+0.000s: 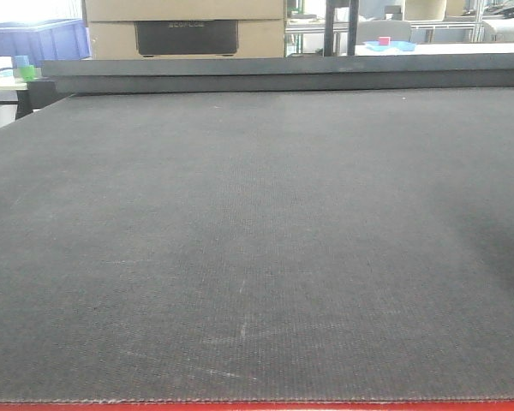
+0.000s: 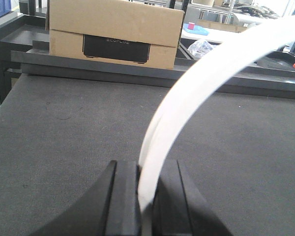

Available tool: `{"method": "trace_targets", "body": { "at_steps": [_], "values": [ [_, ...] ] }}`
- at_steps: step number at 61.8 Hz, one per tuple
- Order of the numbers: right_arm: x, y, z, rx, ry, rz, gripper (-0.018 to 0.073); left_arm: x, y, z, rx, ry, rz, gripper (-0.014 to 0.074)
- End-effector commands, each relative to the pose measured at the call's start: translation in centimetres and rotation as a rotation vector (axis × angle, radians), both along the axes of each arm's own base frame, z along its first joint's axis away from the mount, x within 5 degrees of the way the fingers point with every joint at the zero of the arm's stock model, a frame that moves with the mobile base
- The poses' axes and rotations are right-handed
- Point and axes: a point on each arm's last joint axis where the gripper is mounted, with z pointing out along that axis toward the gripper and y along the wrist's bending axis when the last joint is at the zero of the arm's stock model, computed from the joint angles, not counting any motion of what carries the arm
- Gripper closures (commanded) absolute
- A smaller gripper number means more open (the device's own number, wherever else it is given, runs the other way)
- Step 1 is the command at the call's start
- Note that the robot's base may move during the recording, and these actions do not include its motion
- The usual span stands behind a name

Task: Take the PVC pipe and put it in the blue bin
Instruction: 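Lift both held clamps up off the table, then drive the base away from the table toward the blue bin shelving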

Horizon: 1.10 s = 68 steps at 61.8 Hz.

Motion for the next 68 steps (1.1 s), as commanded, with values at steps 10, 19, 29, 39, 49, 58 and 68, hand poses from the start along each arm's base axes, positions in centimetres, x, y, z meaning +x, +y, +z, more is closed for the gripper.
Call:
{"method": "trace_targets", "body": {
  "at_steps": [10, 19, 29, 39, 49, 58, 68],
  "values": [
    [-0.14, -0.11, 0.41, -0.01, -0.042, -0.006, 0.0727, -0.1, 0.05, 0.37, -0.01, -0.037, 0.002, 0.0707],
    [-0.14, -0.11, 0.41, -0.01, -0.042, -0.006, 0.0727, -0.1, 0.05, 0.37, -0.01, -0.037, 0.002, 0.0707],
    [-0.14, -0.11, 0.41, -0.01, -0.042, -0.006, 0.0727, -0.1, 0.05, 0.37, -0.01, -0.037, 0.002, 0.0707],
    [-0.14, -0.11, 0.41, -0.01, -0.042, -0.006, 0.0727, -0.1, 0.05, 0.37, -0.01, -0.037, 0.002, 0.0707],
    [-0.14, -0.11, 0.41, -0.01, -0.042, -0.006, 0.0727, -0.1, 0.05, 0.37, -0.01, -0.037, 0.002, 0.0707],
    [-0.14, -0.11, 0.41, -0.01, -0.042, -0.006, 0.0727, -0.1, 0.05, 0.37, -0.01, -0.037, 0.002, 0.0707],
    [-0.14, -0.11, 0.41, -0.01, -0.042, -0.006, 0.0727, -0.1, 0.05, 0.37, -0.01, -0.037, 0.002, 0.0707]
  ]
}}
